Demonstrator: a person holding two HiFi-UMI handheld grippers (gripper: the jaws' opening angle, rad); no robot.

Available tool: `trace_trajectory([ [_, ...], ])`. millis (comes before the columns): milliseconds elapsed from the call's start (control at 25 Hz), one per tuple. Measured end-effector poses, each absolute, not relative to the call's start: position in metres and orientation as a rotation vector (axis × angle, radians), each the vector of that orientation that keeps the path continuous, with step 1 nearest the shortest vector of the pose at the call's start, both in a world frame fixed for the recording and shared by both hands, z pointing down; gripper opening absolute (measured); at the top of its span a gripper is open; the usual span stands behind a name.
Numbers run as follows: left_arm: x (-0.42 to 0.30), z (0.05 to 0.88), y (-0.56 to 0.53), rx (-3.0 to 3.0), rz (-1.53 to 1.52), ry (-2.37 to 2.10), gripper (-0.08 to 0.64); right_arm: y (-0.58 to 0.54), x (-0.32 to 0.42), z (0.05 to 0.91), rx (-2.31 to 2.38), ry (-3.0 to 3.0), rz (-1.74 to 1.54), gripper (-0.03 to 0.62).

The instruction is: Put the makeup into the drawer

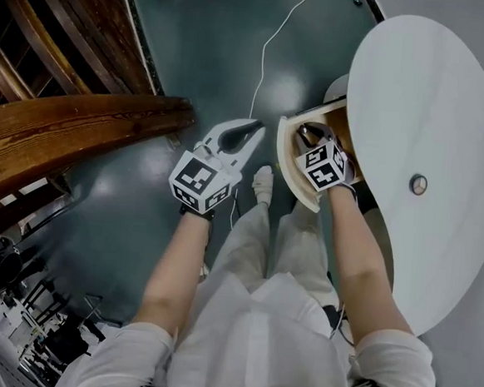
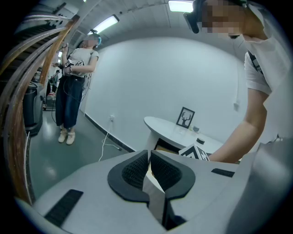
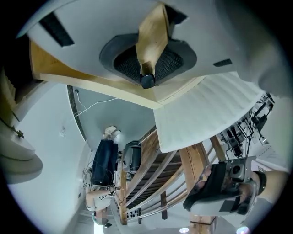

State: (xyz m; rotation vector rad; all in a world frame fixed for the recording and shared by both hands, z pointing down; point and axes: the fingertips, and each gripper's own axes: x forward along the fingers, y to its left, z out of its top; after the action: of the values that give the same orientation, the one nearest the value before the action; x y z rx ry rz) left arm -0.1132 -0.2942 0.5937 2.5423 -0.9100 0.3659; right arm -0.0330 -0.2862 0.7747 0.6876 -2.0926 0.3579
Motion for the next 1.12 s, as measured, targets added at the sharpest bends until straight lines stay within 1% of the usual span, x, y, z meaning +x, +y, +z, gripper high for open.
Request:
trace_trajectory([
  [240, -0.112, 0.599, -0.3, 2.538, 0.359, -0.905, 0.018, -0.287, -0.035, 0.783, 0.623, -2.091, 0.31, 0.094],
  [880, -0.105, 0.602, -0.3, 2.536, 0.366, -0.897, 0.018, -0.284, -0.027, 0.792, 0.614, -2.066, 0.306, 0.094],
  [1040, -0.104, 0.602, -0.301, 2.537, 0.366, -0.9, 0.018, -0.285, -0.025, 0.795, 0.612, -2.048, 0.337, 0.146],
  [1120, -0.105, 0.602, -0.301, 2.537, 0.367, -0.901, 0.018, -0.285, -0.026, 0.793, 0.617, -2.052, 0.347, 0.156],
])
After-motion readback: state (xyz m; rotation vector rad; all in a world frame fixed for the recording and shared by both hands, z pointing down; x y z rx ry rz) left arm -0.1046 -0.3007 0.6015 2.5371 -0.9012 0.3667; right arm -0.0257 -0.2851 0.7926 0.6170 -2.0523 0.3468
